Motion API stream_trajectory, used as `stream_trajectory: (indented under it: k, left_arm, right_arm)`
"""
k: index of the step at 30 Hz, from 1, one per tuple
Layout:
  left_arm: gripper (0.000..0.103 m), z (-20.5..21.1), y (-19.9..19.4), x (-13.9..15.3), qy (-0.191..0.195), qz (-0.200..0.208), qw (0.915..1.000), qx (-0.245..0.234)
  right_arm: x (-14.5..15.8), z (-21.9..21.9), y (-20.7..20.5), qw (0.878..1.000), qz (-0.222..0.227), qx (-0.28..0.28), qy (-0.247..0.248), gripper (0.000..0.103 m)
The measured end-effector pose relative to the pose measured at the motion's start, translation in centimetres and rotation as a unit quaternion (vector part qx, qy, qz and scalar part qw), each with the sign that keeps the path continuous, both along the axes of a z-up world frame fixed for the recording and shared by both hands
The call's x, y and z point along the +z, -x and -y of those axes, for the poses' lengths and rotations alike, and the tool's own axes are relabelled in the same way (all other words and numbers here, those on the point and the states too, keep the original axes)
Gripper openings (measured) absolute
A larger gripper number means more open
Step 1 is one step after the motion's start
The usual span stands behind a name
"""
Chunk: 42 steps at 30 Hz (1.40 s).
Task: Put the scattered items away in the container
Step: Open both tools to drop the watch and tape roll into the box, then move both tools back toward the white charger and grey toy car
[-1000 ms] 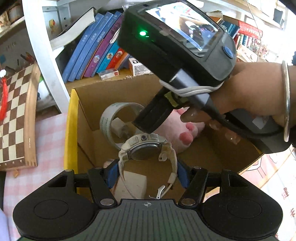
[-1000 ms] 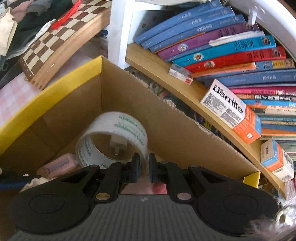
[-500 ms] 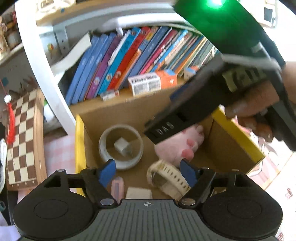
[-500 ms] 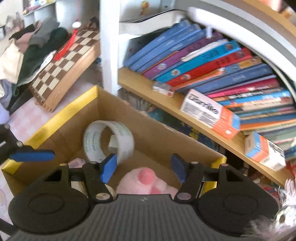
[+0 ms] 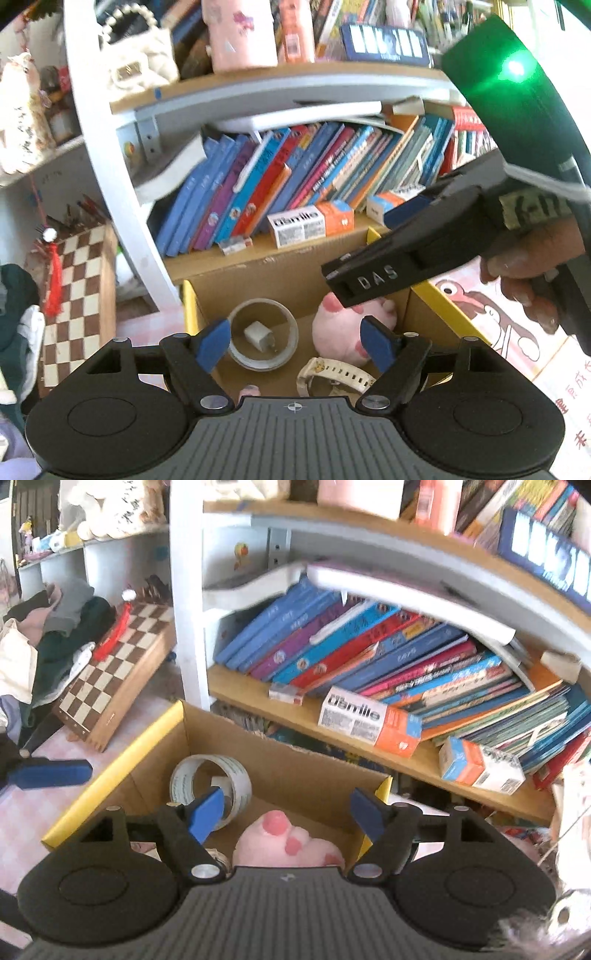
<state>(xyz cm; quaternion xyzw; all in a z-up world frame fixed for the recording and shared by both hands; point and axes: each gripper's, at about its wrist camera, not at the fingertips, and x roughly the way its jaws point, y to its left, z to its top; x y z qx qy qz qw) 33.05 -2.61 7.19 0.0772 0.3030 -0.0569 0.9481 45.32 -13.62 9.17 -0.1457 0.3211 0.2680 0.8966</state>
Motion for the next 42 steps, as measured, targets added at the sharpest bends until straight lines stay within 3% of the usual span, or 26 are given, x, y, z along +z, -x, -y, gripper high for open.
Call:
stream_trajectory:
  k: [13, 24, 42]
  left_arm:
    - [0.081, -3.0, 7.6, 1.7, 0.013, 0.032, 0.9992, 0.021]
    - [0.081, -6.6, 12.2, 0.9, 0.025, 0.028, 0.9979, 0.053]
    - [0.081, -11.1, 16.8, -2.6, 0.023, -0.005, 0.9954, 0.093]
  right_arm:
    - [1.5, 0.0, 8.3, 0.998, 0.066, -0.016, 0.013, 0.08]
    - [2.1, 1.8, 14.6, 0.995, 0.084, -0.058, -0.018, 0.083]
    - [-2.7, 7.0, 20.4, 0.986, 0.043, -0.162, -0.012, 0.088]
